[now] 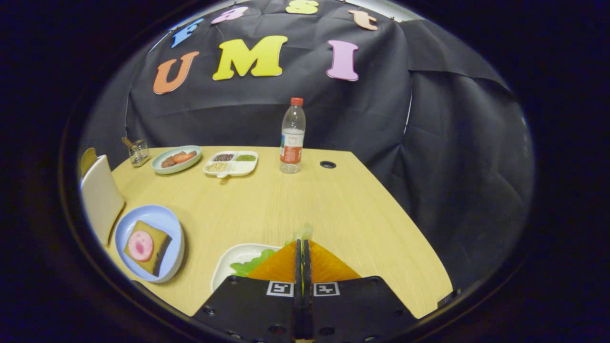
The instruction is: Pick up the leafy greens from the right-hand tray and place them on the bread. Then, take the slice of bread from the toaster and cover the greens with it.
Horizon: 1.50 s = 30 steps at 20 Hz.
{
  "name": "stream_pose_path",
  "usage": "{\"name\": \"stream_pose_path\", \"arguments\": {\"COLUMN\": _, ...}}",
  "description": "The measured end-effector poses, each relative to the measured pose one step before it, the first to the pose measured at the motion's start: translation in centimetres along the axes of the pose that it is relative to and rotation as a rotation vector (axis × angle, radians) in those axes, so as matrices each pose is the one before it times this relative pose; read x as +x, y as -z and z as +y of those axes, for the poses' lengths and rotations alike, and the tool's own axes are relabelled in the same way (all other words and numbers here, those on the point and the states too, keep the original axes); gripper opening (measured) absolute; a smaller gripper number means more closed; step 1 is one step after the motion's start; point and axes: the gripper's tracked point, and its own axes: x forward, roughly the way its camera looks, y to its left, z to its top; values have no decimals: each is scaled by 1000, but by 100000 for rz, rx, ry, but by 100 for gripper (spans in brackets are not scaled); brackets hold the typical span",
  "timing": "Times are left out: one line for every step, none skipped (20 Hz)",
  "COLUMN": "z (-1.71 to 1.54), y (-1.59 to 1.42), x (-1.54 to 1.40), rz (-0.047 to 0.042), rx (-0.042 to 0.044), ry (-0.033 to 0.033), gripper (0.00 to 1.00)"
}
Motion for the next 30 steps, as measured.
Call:
{"name": "stream_pose_path", "arguments": {"z": 433, "y": -697, "x": -943, "rz": -1904, "rx": -155, "ry": -1166, "gripper": 0}}
{"name": "stream_pose_path", "arguments": {"z": 377, "y": -674, "x": -977, "rz": -1833, "rx": -1055, "ry": -796, "gripper": 0}}
{"name": "stream_pose_path", "arguments": {"z": 229, "y": -602, "x": -1059, "rz": -2087, "rx": -1456, "ry": -278, "gripper": 0}}
{"name": "stream_pose_path", "arguments": {"z": 354, "y": -831, "x": -1000, "rz": -2540, "rx": -1038, "ry": -544, "gripper": 0}}
{"name": "stream_pose_path", "arguments": {"z": 525, "y": -685, "x": -1030, "rz": -2219, "rx": -714, "ry": -943, "gripper": 0}}
{"name": "stream_pose_path", "arguments": {"z": 561, "y": -672, "x": -948, "rz": -1825, "rx": -305, "ry": -906, "gripper": 0}}
{"name": "stream_pose_path", "arguments": {"z": 683, "y": -647, "x": -961, "rz": -1858, "rx": -239, "ry": -1192, "gripper": 0}}
{"name": "stream_pose_path", "arguments": {"z": 792, "y": -685, "x": -881, "rz": -1783, "rx": -370, "ry": -1374, "gripper": 0}}
{"name": "stream_pose_path", "arguments": {"z": 862, "y": -528, "x": -776, "rz": -1748, "rx": -1032, "ry": -1357, "gripper": 0}}
{"name": "stream_pose_path", "arguments": {"z": 884, "y": -529, "x": -513, "rz": -1883, "rx": -2285, "ry": -1139, "gripper": 0}}
{"name": "stream_pose_path", "arguments": {"z": 514, "y": -288, "x": -125, "rz": -1289, "rx": -3214, "ry": 258, "gripper": 0}}
{"name": "stream_pose_path", "arguments": {"z": 149, "y": 114, "x": 146, "rz": -61, "rx": -3143, "ry": 1336, "gripper": 0}}
{"name": "stream_pose_path", "arguments": {"z": 626, "y": 634, "x": 201, "rz": 1672, "rx": -1503, "ry": -232, "gripper": 1}}
{"name": "stream_pose_path", "arguments": {"z": 635, "y": 638, "x": 141, "rz": 1634, "rx": -190, "ry": -1219, "gripper": 1}}
{"name": "stream_pose_path", "arguments": {"z": 204, "y": 496, "x": 269, "rz": 1165, "rx": 737, "ry": -578, "gripper": 1}}
{"name": "stream_pose_path", "arguments": {"z": -17, "y": 470, "x": 293, "rz": 1141, "rx": 941, "ry": 104, "gripper": 0}}
{"name": "stream_pose_path", "arguments": {"z": -169, "y": 766, "x": 197, "rz": 1416, "rx": 1178, "ry": 288, "gripper": 0}}
{"name": "stream_pose_path", "arguments": {"z": -425, "y": 942, "x": 36, "rz": 1501, "rx": 1674, "ry": 1318, "gripper": 0}}
{"name": "stream_pose_path", "arguments": {"z": -458, "y": 1124, "x": 132, "rz": 1166, "rx": 1996, "ry": 1180, "gripper": 0}}
{"name": "stream_pose_path", "arguments": {"z": -206, "y": 1368, "x": 19, "rz": 1373, "rx": 1577, "ry": 185, "gripper": 1}}
{"name": "stream_pose_path", "arguments": {"z": -216, "y": 1317, "x": 183, "rz": 1443, "rx": 895, "ry": -6, "gripper": 1}}
{"name": "stream_pose_path", "arguments": {"z": -108, "y": 1192, "x": 122, "rz": 1011, "rx": 803, "ry": -588, "gripper": 15}}
{"name": "stream_pose_path", "arguments": {"z": -112, "y": 1041, "x": 208, "rz": 1203, "rx": 1784, "ry": -605, "gripper": 30}}
{"name": "stream_pose_path", "arguments": {"z": -297, "y": 936, "x": -90, "rz": 1228, "rx": 2089, "ry": 57, "gripper": 29}}
{"name": "stream_pose_path", "arguments": {"z": -12, "y": 674, "x": 267, "rz": 779, "rx": 1602, "ry": -172, "gripper": 40}}
{"name": "stream_pose_path", "arguments": {"z": -204, "y": 702, "x": 30, "rz": 831, "rx": 1440, "ry": 318, "gripper": 51}}
{"name": "stream_pose_path", "arguments": {"z": -112, "y": 725, "x": -1, "rz": 810, "rx": 517, "ry": 324, "gripper": 63}}
{"name": "stream_pose_path", "arguments": {"z": -14, "y": 516, "x": -149, "rz": 296, "rx": 278, "ry": -19, "gripper": 74}}
{"name": "stream_pose_path", "arguments": {"z": 69, "y": 499, "x": -275, "rz": -406, "rx": -515, "ry": 308, "gripper": 86}}
{"name": "stream_pose_path", "arguments": {"z": -211, "y": 335, "x": -159, "rz": -875, "rx": -1001, "ry": 1439, "gripper": 90}}
